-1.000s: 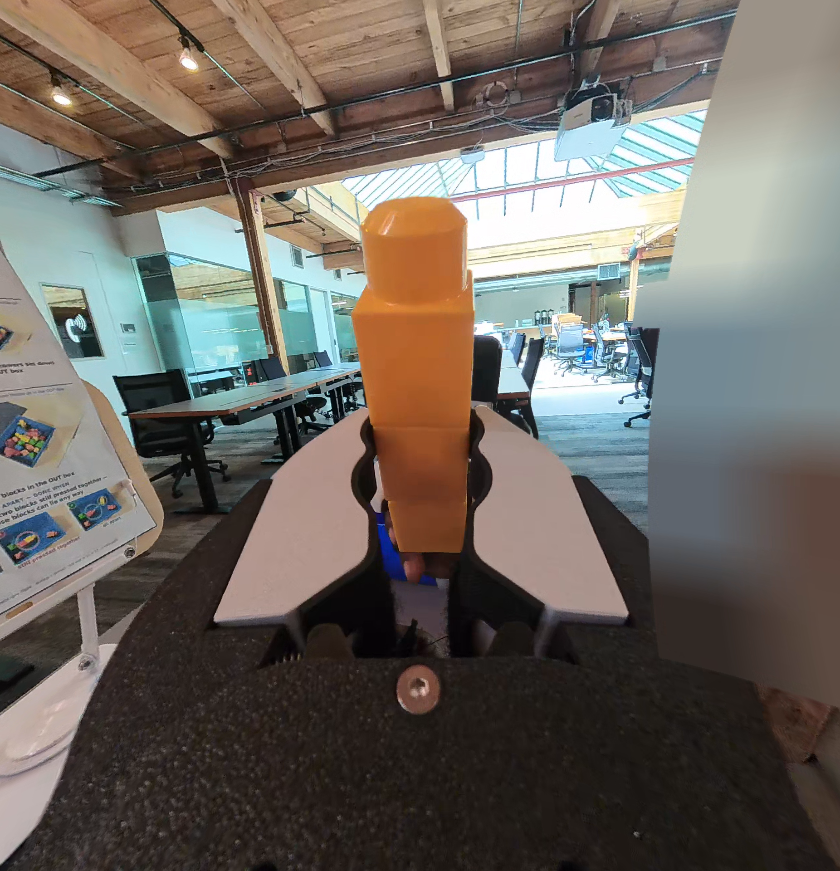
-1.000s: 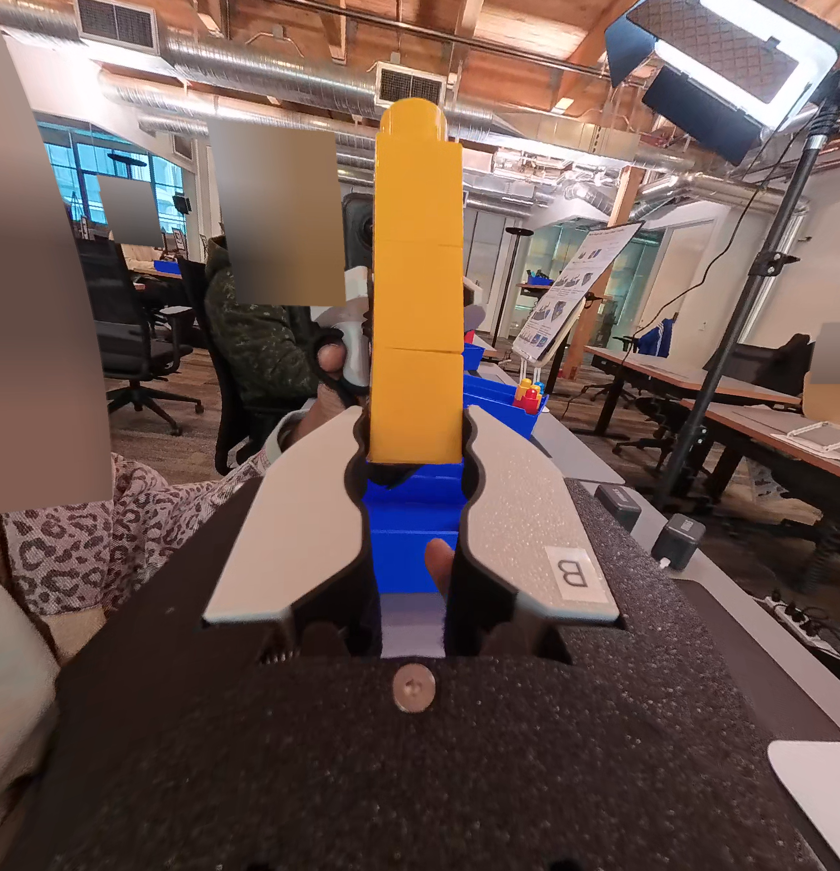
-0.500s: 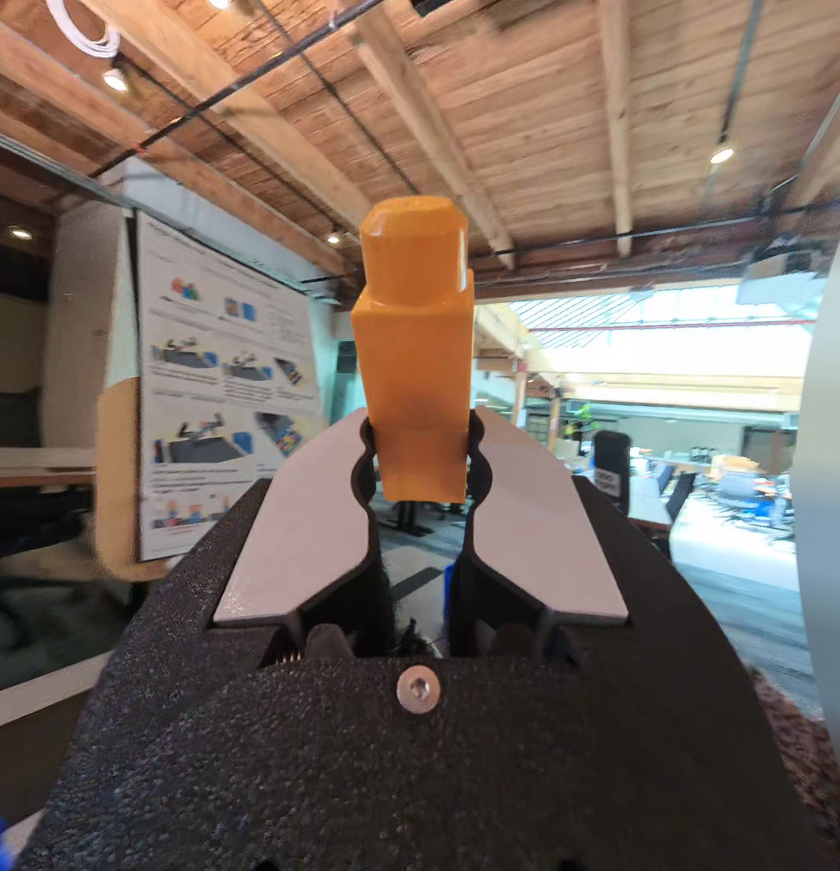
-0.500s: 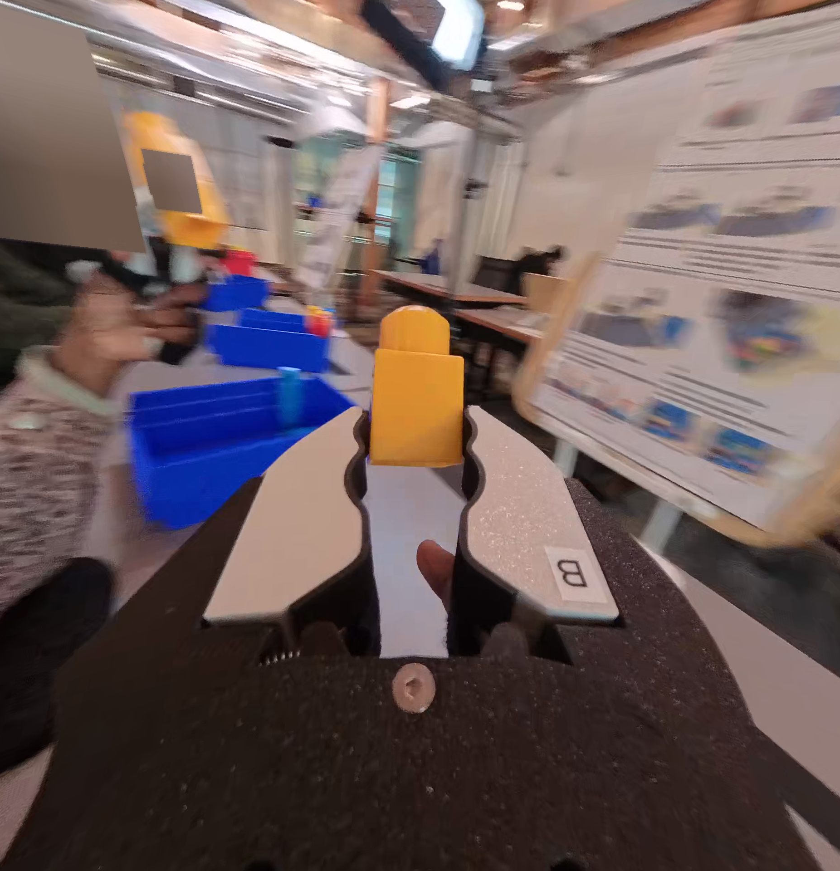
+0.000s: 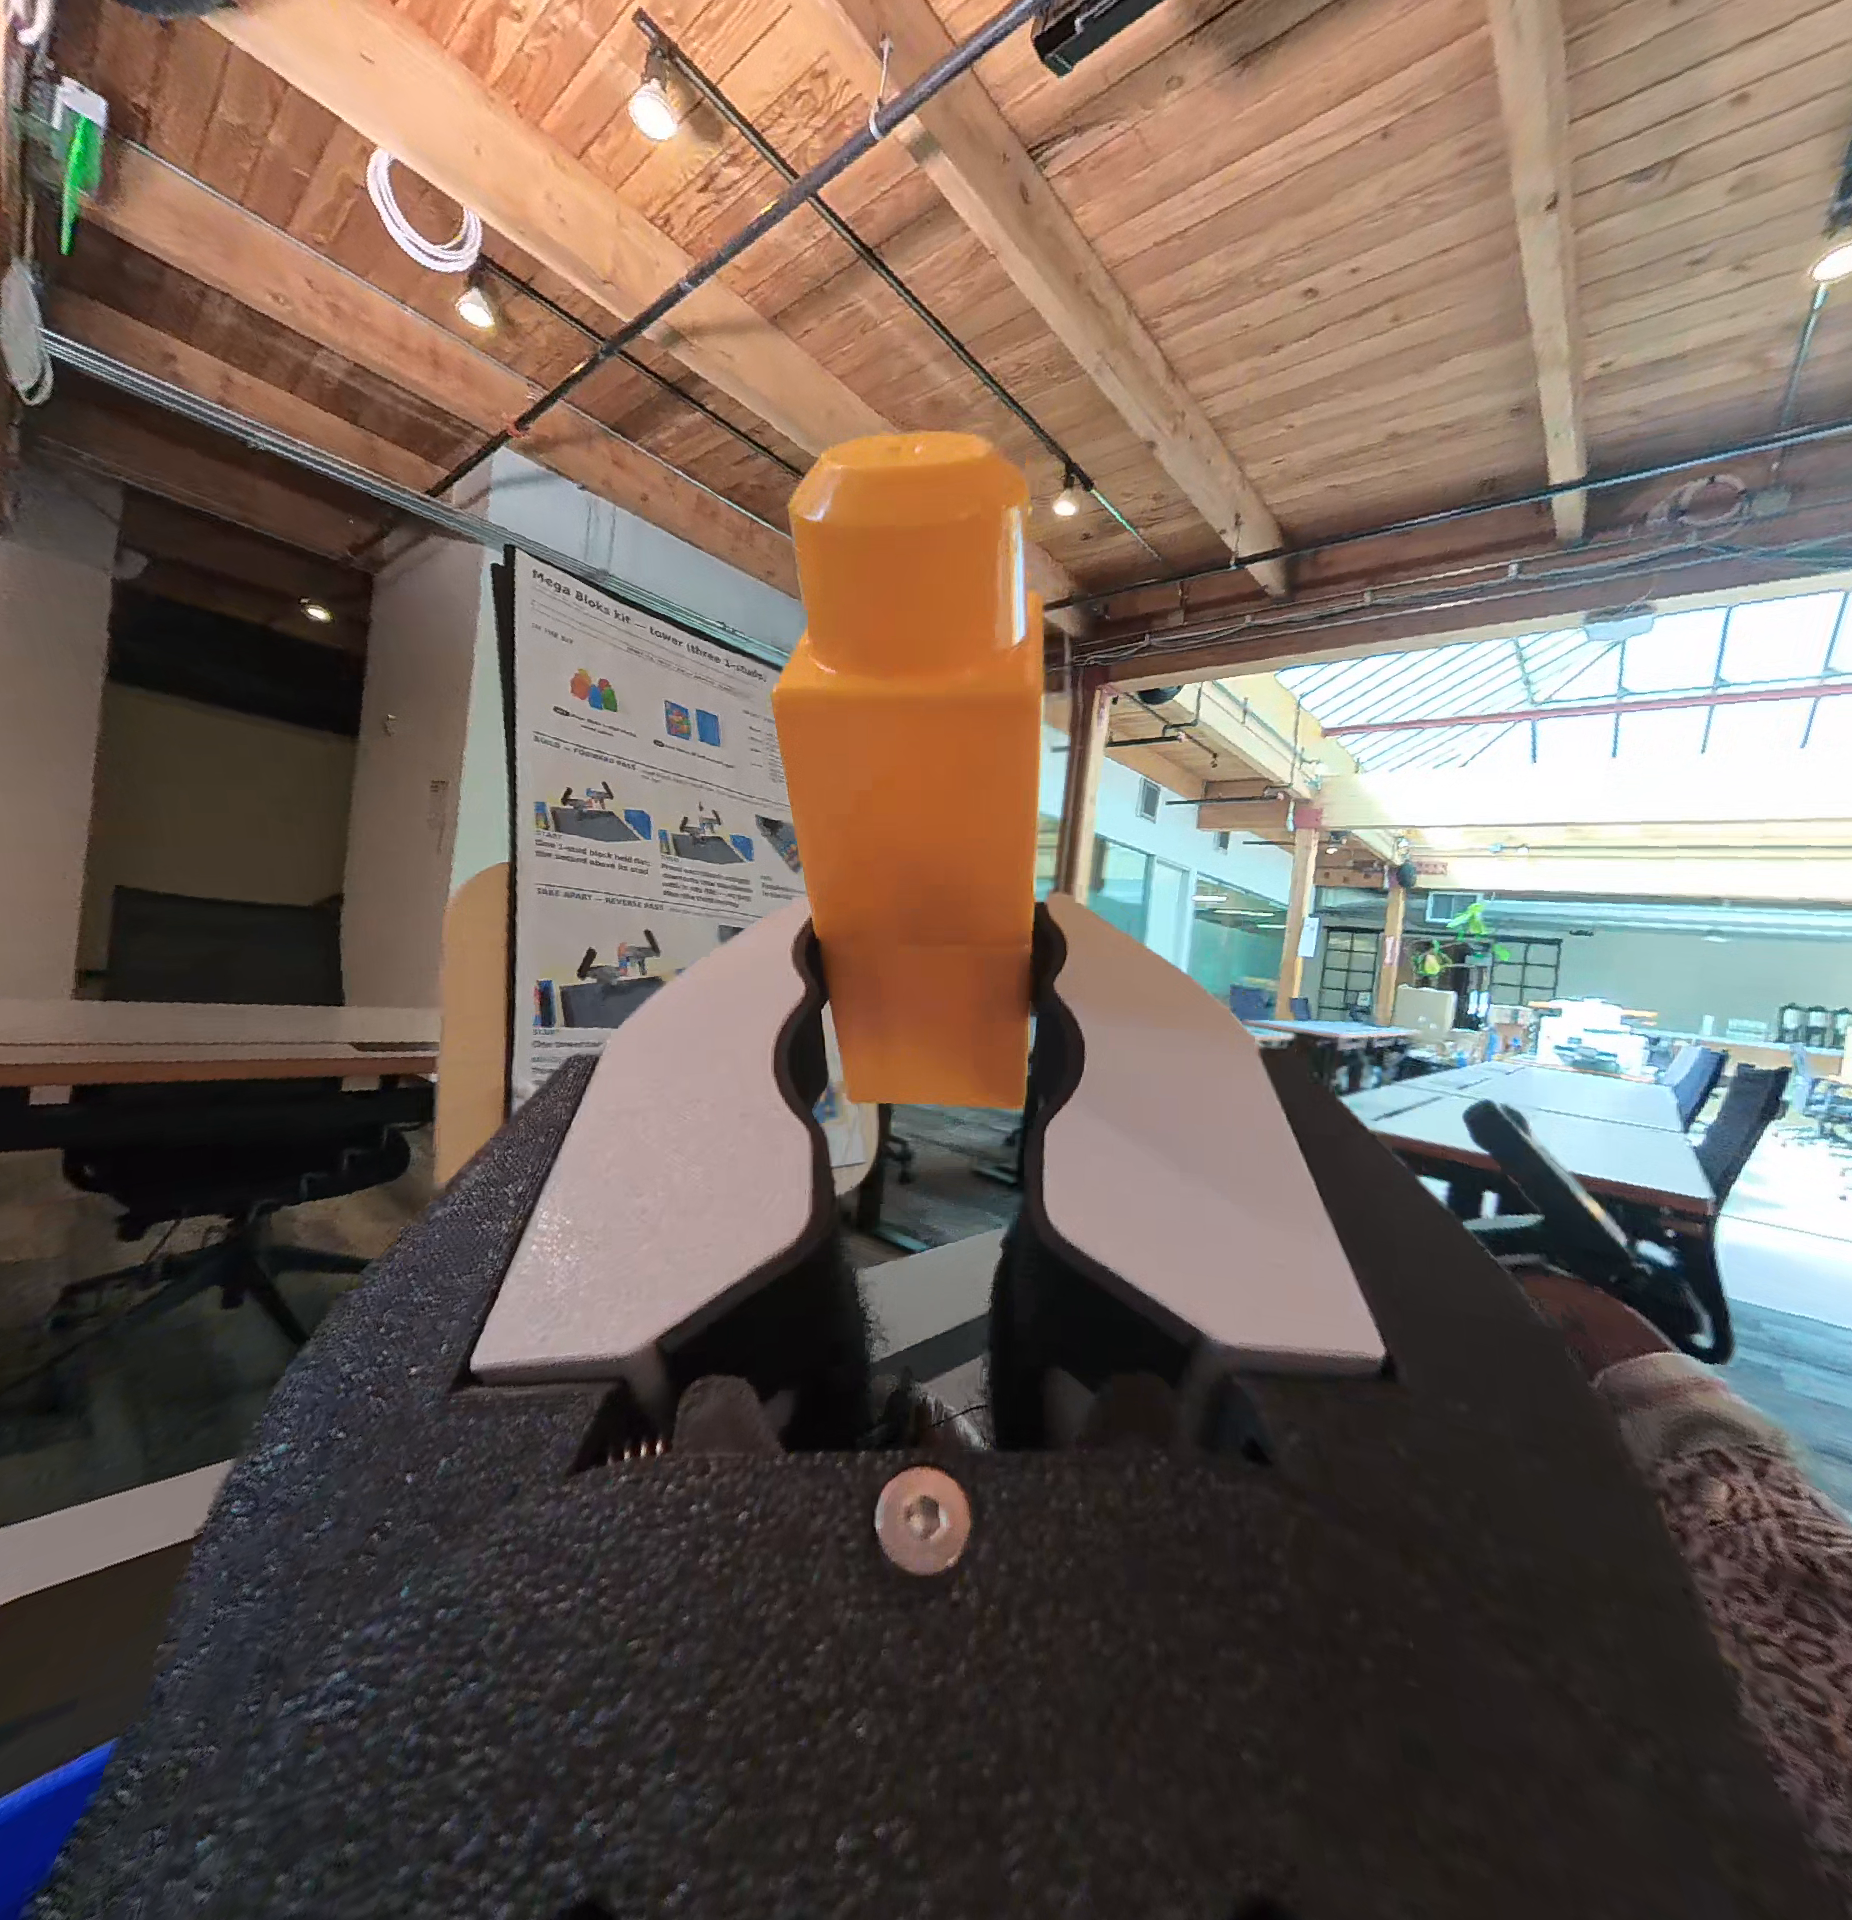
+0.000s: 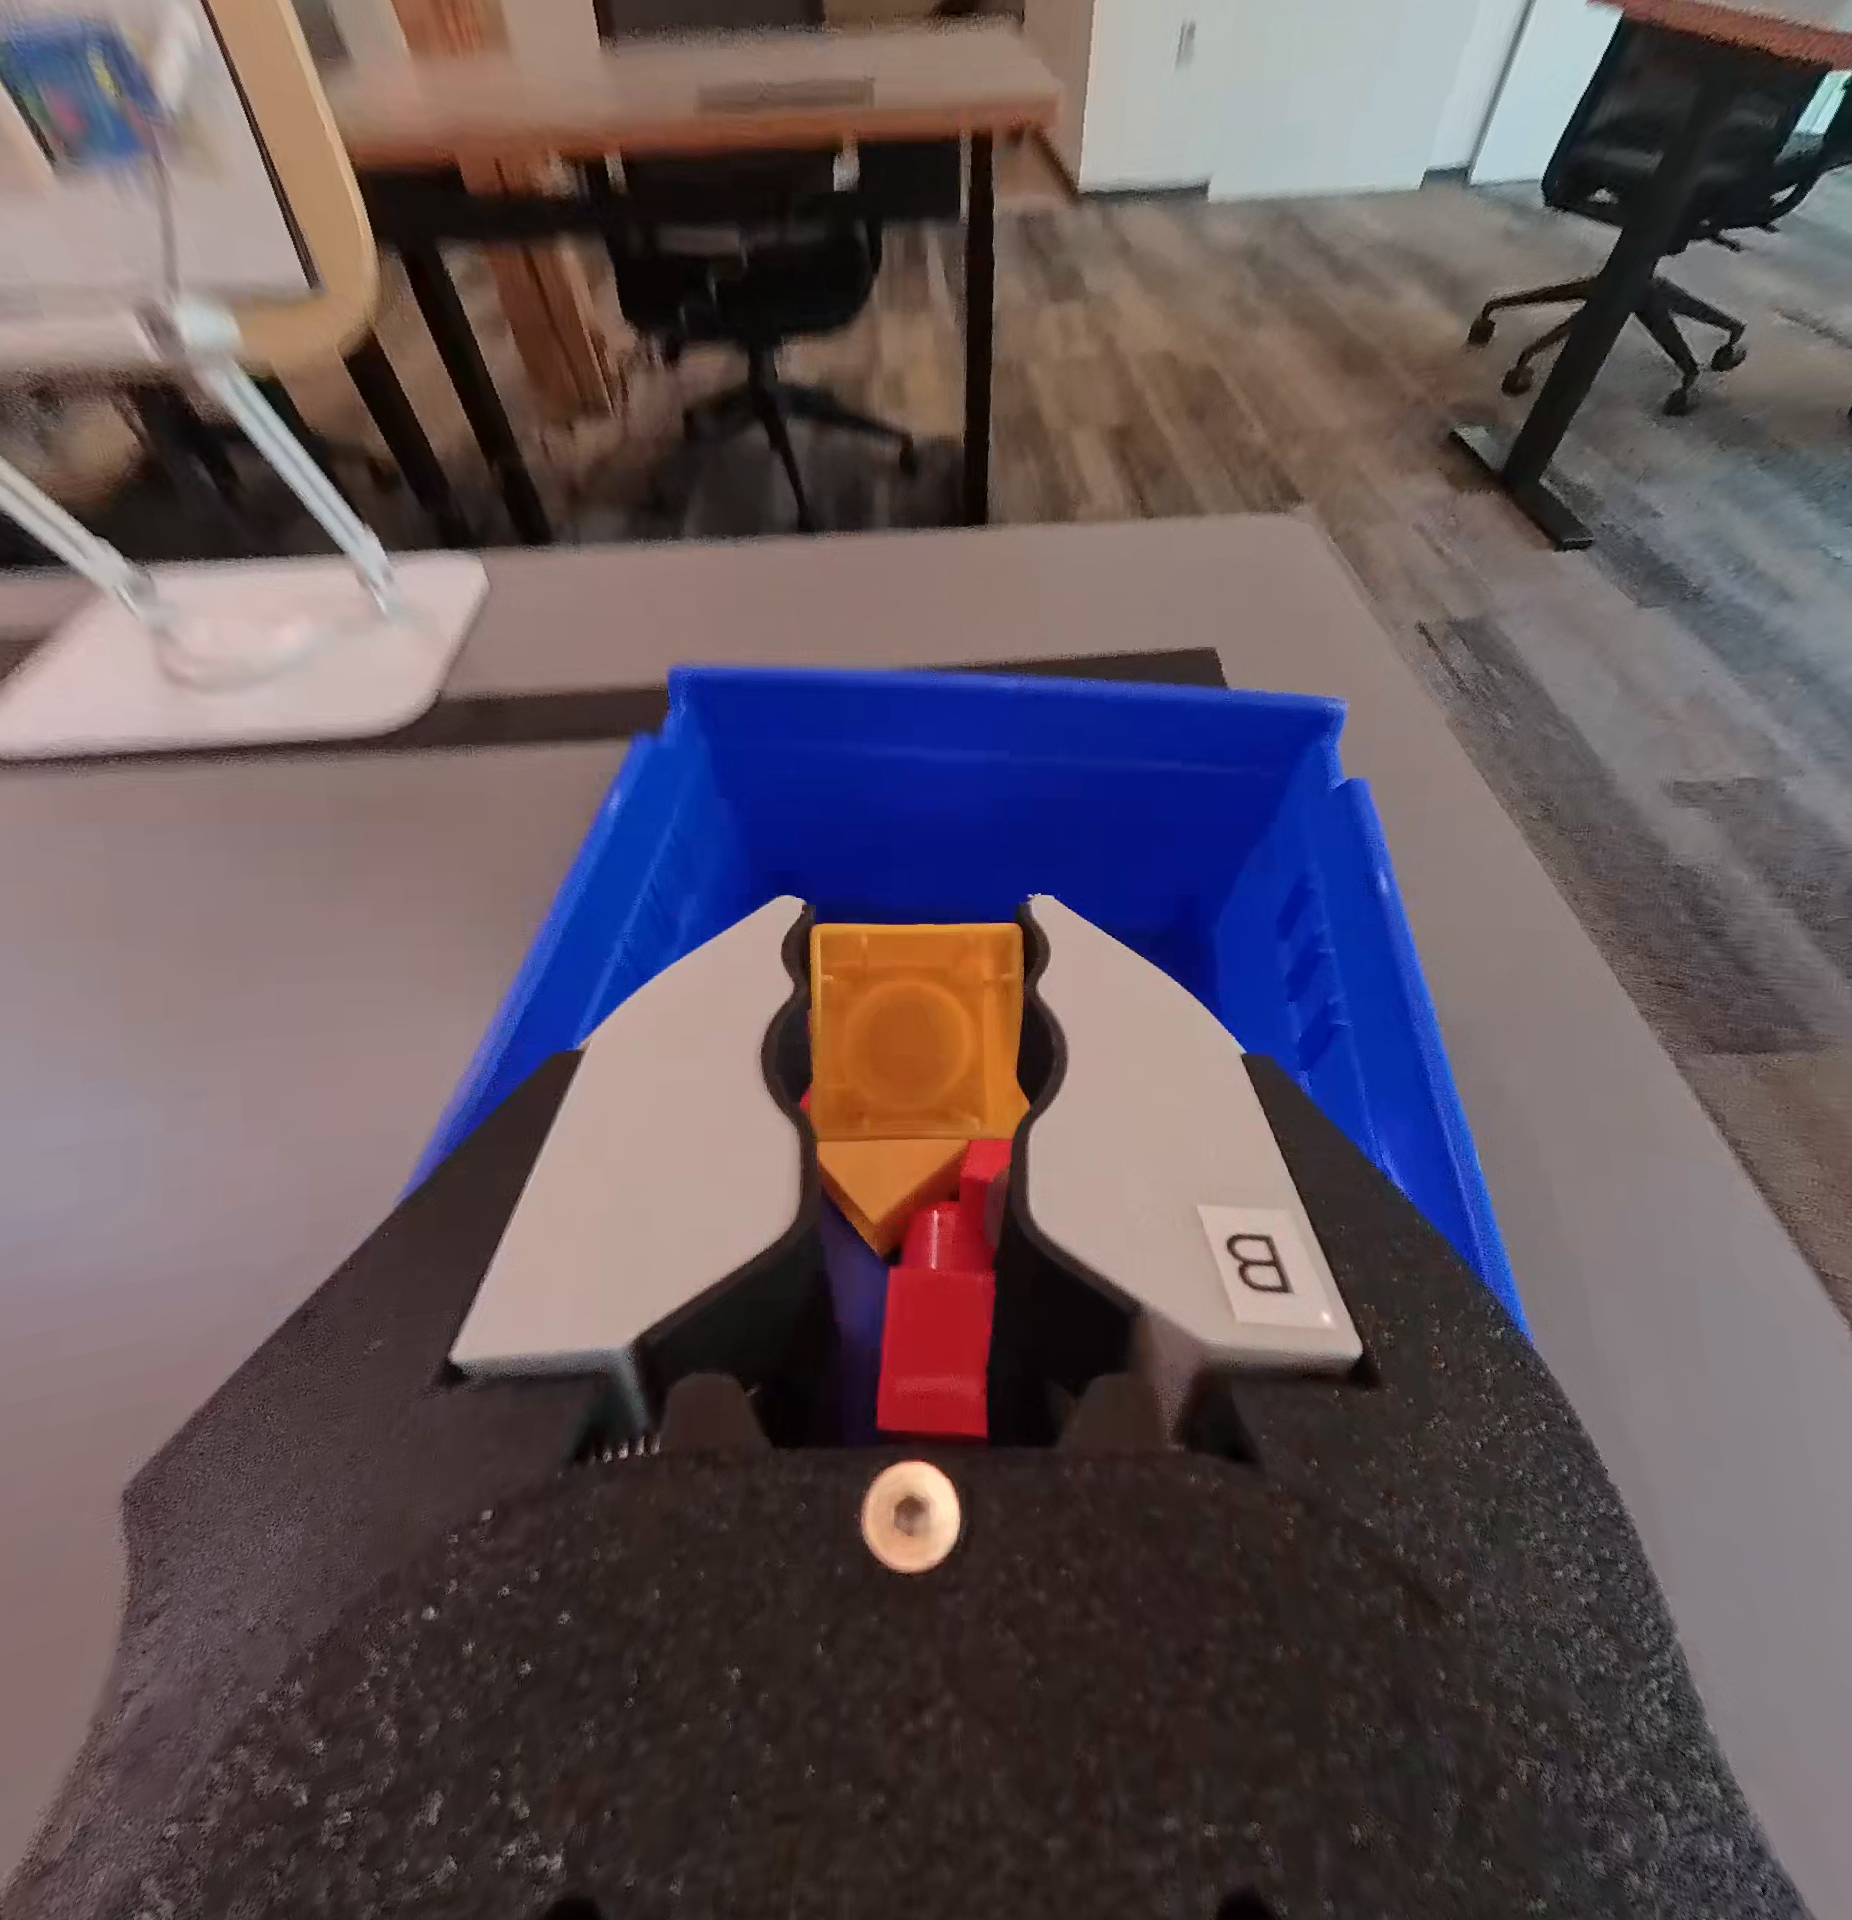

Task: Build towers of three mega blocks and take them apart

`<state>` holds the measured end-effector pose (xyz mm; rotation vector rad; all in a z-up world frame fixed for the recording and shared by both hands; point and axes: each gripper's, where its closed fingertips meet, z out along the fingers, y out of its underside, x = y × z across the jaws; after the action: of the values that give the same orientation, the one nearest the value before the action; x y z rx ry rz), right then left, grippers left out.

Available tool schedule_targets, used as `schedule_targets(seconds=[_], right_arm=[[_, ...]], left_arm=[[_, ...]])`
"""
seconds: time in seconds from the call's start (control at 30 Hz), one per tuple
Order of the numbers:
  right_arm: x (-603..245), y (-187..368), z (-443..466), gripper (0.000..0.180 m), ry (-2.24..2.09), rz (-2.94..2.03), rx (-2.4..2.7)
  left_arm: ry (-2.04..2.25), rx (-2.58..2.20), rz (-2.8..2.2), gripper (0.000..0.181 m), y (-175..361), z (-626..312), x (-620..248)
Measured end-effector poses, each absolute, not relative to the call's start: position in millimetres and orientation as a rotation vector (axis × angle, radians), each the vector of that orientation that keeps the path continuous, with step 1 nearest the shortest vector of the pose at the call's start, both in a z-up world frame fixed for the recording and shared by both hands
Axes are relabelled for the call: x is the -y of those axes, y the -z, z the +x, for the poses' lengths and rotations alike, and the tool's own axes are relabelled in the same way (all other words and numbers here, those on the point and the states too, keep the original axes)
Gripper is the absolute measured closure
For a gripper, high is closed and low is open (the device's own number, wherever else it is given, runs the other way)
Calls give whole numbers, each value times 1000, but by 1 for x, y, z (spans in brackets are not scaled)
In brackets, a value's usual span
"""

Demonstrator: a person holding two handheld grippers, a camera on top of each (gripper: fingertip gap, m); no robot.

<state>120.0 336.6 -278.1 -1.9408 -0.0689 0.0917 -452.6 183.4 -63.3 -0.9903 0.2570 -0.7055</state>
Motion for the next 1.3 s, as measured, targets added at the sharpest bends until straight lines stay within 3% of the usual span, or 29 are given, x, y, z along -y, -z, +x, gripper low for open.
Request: schedule_targets(seconds=[0.33, 0.8, 1.07, 1.3], right_arm=[[-349, 331, 84, 143, -95, -2237, 210], [-342, 352, 75, 144, -168, -2337, 251], [-350, 313, 75, 130, -137, -2134, 248], [-330, 177, -1, 112, -422, -1504, 406]], left_arm=[[653, -320, -1068, 144, 72, -438, -192], [570, -395, -1155, 144, 85, -426, -199], [577, -413, -1192, 144, 90, -418, -204], [630, -490, -1212, 144, 94, -386, -211]])
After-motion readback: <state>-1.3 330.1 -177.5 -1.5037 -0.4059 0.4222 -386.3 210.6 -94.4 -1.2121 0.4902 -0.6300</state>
